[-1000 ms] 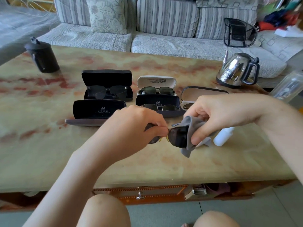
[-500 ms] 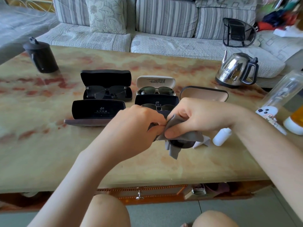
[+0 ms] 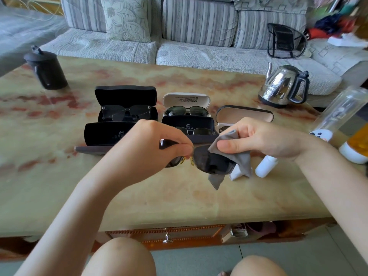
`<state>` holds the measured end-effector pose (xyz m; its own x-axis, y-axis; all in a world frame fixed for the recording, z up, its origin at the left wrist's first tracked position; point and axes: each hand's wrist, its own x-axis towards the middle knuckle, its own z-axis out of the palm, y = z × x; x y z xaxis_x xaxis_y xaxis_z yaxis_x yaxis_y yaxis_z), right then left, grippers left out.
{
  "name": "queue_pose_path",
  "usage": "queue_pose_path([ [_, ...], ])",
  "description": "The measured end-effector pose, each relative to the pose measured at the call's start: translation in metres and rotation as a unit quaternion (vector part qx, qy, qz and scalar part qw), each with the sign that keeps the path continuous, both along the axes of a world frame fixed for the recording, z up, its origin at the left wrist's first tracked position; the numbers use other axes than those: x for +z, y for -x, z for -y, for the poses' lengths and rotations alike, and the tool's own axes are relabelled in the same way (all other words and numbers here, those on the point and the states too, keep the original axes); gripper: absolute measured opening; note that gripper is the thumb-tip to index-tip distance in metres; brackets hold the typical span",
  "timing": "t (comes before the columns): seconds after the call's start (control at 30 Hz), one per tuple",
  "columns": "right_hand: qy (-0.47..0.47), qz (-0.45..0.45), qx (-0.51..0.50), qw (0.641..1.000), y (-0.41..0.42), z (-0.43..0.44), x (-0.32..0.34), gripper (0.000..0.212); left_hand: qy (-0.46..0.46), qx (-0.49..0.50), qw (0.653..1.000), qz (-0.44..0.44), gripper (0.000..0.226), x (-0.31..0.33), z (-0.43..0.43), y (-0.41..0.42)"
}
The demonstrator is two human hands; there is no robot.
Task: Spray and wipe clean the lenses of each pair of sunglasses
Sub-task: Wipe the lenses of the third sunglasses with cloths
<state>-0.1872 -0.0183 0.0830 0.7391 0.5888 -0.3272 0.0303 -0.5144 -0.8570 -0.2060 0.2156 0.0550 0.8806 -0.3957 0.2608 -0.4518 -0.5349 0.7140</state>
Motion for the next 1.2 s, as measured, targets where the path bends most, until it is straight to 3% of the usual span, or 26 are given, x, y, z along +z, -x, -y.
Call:
queue_pose_path([
  [0.1,-0.027,0.009,-0.008,1.0,0.003,0.004,0.002,0.012,0.011,0.001,1.0,-0.009,0.025,0.002,-0.004,-0.001],
  [0.23,-0.025,0.011,0.023,0.999,0.006,0.008,-0.001,0.019,0.021,0.01,1.0,-0.009,0.018,0.003,-0.006,-0.002],
  [0.43,0.076,0.053,0.033,0.995,0.009,-0.009,0.005,0.025,-0.033,0.022,0.999,0.025,0.014,0.0,0.004,0.003],
  [0.63,0.067,0.074,0.011,0.995,0.012,-0.034,0.007,0.009,-0.077,0.009,0.995,0.069,0.016,0.0,0.014,0.005],
  [0.8,-0.011,0.007,-0.029,0.999,0.016,-0.037,-0.001,0.008,-0.061,0.004,0.997,0.053,0.019,0.001,0.008,0.005],
  [0.97,0.029,0.041,-0.008,0.999,0.014,-0.028,-0.009,0.012,-0.067,-0.009,0.997,0.024,0.018,-0.002,0.006,0.002],
  [1.07,0.064,0.047,0.024,0.997,0.012,-0.016,-0.006,0.025,-0.066,-0.023,0.998,0.011,0.017,-0.003,0.003,0.0],
  [1.2,0.038,0.026,0.043,0.998,0.011,0.001,-0.002,0.032,-0.019,-0.047,0.998,-0.027,0.014,0.003,-0.004,-0.001],
])
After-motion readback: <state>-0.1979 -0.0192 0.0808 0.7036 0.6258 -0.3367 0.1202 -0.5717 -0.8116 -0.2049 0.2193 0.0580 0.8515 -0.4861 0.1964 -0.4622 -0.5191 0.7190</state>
